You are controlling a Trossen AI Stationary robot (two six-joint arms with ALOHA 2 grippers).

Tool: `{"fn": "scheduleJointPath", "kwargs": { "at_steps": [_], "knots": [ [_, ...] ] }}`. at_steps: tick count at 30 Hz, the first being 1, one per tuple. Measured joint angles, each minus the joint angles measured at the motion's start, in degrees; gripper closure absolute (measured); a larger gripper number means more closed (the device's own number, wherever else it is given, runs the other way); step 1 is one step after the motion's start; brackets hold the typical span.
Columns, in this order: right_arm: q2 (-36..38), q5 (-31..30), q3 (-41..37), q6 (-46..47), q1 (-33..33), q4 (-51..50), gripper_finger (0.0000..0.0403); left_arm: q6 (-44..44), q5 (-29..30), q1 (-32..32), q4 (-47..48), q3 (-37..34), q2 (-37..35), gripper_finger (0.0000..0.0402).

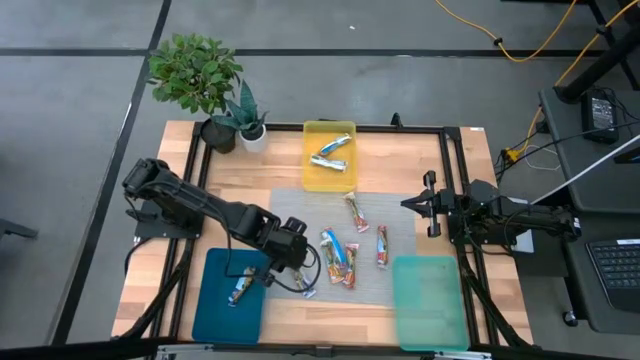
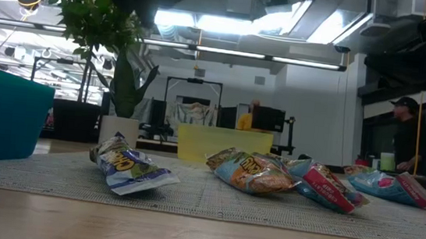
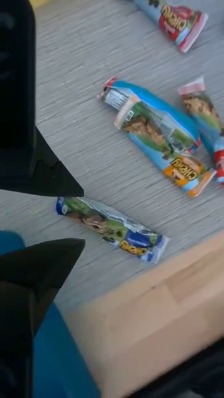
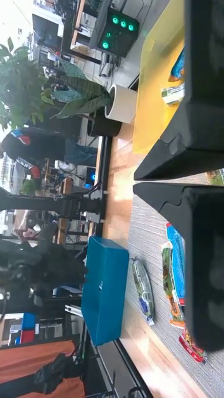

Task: Pick and place Granola Bars by type
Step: Put the blue granola bar into the blue bin

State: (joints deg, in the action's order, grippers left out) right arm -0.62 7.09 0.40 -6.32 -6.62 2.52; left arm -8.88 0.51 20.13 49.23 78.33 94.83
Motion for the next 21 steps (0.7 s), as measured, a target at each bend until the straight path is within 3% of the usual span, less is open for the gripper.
{"fn": "scheduleJointPath", "kwargs": {
  "at_steps": [9, 21],
  "knots": [
    [0.0, 0.0, 0.0, 0.0, 0.0, 0.0, 0.0381, -7.8, -0.1, 0.0, -7.3, -5.9, 0.0, 0.0271],
    [0.0, 0.0, 0.0, 0.0, 0.0, 0.0, 0.0381, -11.5, 0.0, 0.0, -11.8, -6.3, 8.1, 0.016]
  ]
}}
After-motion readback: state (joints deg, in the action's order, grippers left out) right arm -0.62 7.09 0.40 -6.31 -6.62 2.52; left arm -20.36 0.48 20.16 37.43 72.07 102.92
